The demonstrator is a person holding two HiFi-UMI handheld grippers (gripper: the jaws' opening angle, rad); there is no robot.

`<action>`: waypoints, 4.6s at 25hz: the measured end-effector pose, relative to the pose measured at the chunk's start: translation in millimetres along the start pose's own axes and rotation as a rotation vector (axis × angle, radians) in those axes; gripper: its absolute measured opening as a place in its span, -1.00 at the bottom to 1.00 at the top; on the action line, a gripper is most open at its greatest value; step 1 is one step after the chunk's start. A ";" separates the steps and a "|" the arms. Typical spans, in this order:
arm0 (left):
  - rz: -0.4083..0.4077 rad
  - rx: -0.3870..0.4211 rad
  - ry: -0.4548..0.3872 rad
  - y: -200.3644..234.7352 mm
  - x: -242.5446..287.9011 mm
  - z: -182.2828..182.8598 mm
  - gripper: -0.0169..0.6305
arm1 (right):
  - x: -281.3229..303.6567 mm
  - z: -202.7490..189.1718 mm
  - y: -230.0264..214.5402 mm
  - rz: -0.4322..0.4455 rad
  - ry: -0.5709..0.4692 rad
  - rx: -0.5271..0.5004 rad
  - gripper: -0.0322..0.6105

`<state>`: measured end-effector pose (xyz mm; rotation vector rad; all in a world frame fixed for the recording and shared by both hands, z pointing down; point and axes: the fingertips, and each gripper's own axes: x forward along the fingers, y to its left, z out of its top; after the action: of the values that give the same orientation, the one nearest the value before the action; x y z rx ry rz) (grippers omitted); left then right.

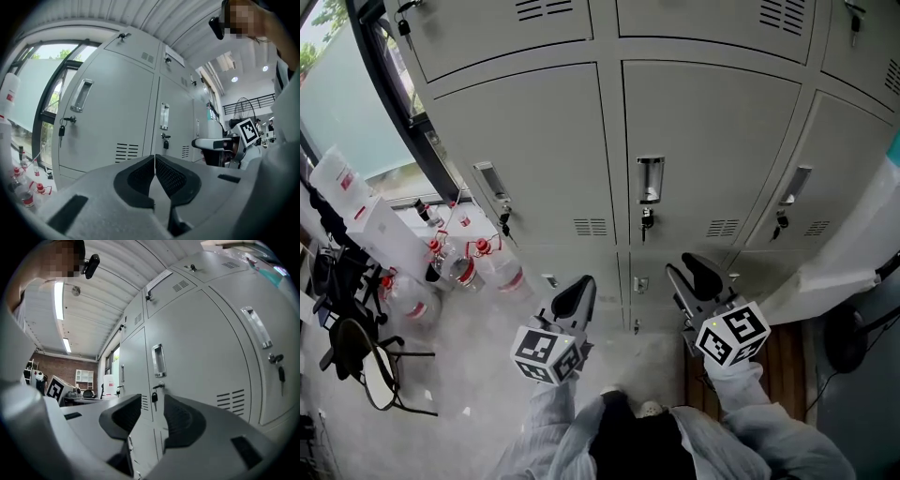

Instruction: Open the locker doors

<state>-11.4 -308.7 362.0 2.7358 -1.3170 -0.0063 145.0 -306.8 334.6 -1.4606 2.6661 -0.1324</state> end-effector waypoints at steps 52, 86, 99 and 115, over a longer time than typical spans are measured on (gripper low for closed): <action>-0.275 0.148 -0.097 92.9 48.0 68.2 -0.91 | 123.5 82.9 -2.8 -0.427 -0.125 -0.207 -0.58; -0.410 0.111 -0.027 23.2 25.4 23.7 -0.91 | 48.8 80.1 36.4 -0.264 -0.168 -0.192 -0.58; -0.340 0.047 -0.019 -43.7 22.0 16.8 -0.91 | -7.7 81.1 46.4 -0.046 -0.145 -0.175 -0.57; -0.217 0.029 -0.010 -113.5 -0.4 1.3 -0.91 | -74.9 84.2 40.0 0.127 -0.121 -0.145 -0.56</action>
<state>76.7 -238.2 349.8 2.8918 -1.0239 -0.0189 162.5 -224.6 249.5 -1.2854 2.7077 0.1572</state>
